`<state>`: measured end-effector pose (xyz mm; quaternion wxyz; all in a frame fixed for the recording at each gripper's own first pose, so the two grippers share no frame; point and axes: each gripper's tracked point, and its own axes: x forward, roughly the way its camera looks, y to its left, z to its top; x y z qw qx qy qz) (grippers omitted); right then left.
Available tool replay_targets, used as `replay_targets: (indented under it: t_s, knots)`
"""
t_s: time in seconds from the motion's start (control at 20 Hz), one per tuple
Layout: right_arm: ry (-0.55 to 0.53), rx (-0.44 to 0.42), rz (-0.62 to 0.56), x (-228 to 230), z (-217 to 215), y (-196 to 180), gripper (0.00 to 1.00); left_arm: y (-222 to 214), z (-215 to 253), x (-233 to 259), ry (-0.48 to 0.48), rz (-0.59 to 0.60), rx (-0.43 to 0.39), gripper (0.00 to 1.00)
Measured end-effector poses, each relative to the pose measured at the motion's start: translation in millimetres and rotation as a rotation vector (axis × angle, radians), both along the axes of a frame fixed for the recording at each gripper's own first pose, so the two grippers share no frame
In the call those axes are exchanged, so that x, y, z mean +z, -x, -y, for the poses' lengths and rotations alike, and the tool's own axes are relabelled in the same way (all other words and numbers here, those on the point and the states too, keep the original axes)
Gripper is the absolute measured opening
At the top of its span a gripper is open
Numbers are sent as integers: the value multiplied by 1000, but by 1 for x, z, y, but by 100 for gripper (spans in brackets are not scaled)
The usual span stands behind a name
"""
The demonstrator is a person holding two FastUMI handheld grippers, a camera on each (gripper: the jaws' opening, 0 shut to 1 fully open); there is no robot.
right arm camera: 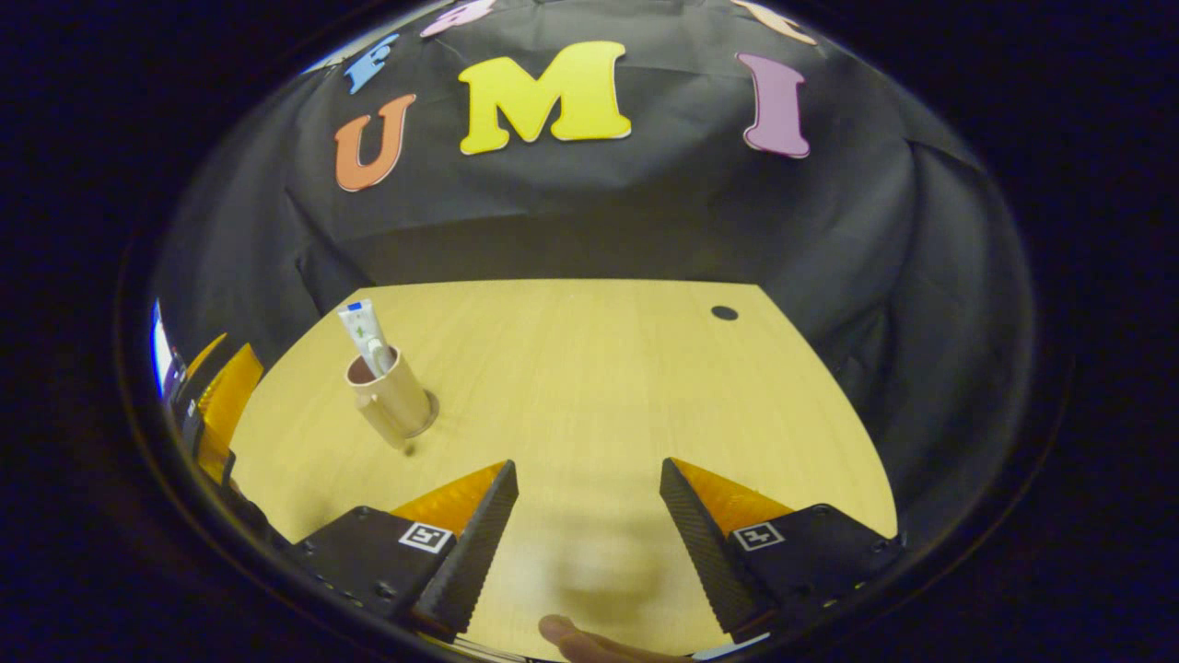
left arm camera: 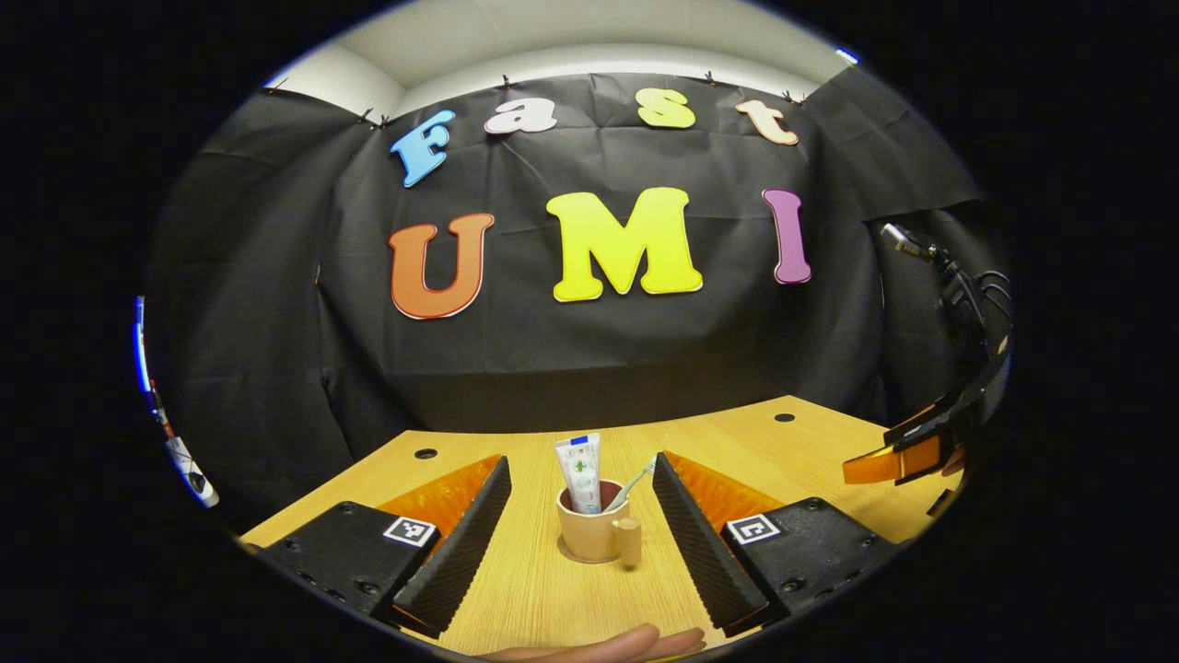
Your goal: Put the toothbrush and toothpaste on the desktop into the cup, then pick up the cup and place it on the coaster on the desktop.
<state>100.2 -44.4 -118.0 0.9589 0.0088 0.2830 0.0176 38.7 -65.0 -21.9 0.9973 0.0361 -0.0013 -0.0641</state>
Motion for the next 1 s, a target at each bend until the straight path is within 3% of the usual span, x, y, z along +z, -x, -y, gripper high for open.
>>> replay_targets:
  t_s: [0.25, 0.35, 0.65, 1.0]
  knots:
    - [21, -40, 262, 35, 14, 18, 95, 12, 29, 1, -21, 7, -37, 98]
    - [5, -46, 350, 44, 13, 21, 94, 17, 23, 11, -36, 40, -3, 97]
    - [-39, -65, 480, 58, 28, 38, 94, 29, 10, 36, -18, 126, 56, 98]
    - [-51, -100, 570, 55, 44, 51, 94, 23, 8, 23, 31, 62, 44, 98]
